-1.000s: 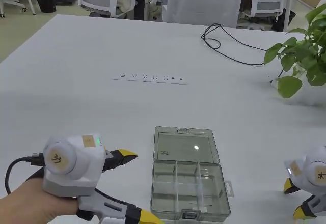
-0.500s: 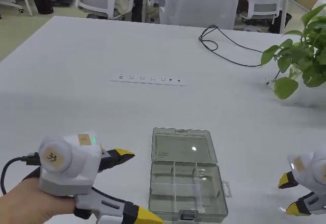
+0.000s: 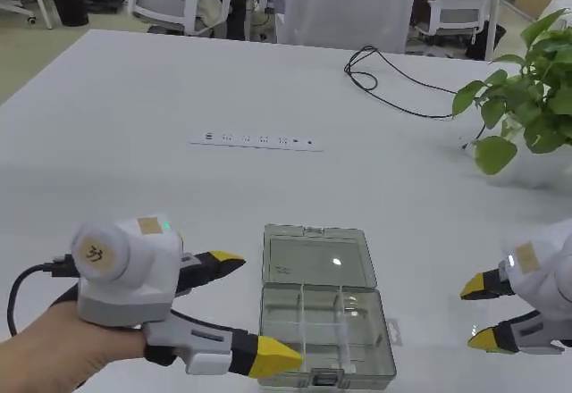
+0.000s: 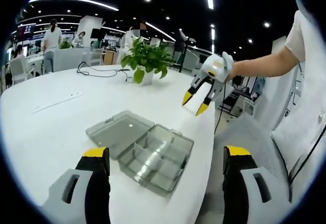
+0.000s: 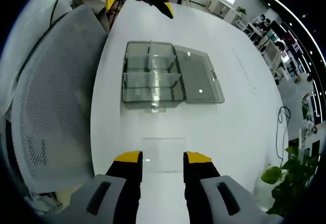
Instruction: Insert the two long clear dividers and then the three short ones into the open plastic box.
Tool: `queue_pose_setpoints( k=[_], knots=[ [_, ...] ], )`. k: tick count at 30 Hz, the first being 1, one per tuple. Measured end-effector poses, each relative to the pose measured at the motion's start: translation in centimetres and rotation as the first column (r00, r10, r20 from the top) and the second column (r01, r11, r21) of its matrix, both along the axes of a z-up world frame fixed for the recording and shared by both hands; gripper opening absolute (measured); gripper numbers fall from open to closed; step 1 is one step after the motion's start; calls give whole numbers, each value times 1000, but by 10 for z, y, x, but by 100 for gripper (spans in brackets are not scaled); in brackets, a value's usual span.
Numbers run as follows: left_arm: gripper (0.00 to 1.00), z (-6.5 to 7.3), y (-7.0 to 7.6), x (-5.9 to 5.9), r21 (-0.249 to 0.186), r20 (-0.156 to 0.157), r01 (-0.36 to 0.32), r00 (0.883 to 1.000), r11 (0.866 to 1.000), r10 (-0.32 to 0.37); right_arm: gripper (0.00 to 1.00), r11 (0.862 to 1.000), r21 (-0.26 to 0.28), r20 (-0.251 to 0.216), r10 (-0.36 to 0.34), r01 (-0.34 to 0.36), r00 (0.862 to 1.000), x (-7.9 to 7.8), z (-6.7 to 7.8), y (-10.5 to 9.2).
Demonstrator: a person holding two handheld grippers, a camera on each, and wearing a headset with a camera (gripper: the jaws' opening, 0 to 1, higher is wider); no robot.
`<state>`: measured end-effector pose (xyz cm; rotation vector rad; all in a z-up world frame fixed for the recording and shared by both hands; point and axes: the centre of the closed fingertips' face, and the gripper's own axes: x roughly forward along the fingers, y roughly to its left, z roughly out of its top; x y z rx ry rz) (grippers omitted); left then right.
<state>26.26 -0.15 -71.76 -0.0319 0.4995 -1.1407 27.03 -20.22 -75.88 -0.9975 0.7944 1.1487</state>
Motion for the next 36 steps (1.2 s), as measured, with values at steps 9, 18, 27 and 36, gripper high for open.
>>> queue_pose_setpoints(
  k=[9, 18, 27, 36],
  knots=[
    [82, 25, -29, 5, -153, -142, -82, 988, 985, 60, 33, 998, 62, 52, 26, -29, 998, -7, 31, 44],
    [71, 43, -56, 8, -242, -300, -148, 951, 959, 71, 33, 993, 106, 91, 45, -55, 995, -11, 55, 78],
    [45, 39, -73, -1, -252, -398, -159, 916, 954, 48, 33, 985, 146, 115, 72, -89, 991, -18, 73, 107],
    [25, 36, -81, -9, -271, -450, -155, 893, 950, 17, 33, 980, 163, 120, 96, -115, 988, -25, 82, 122]
  ],
)
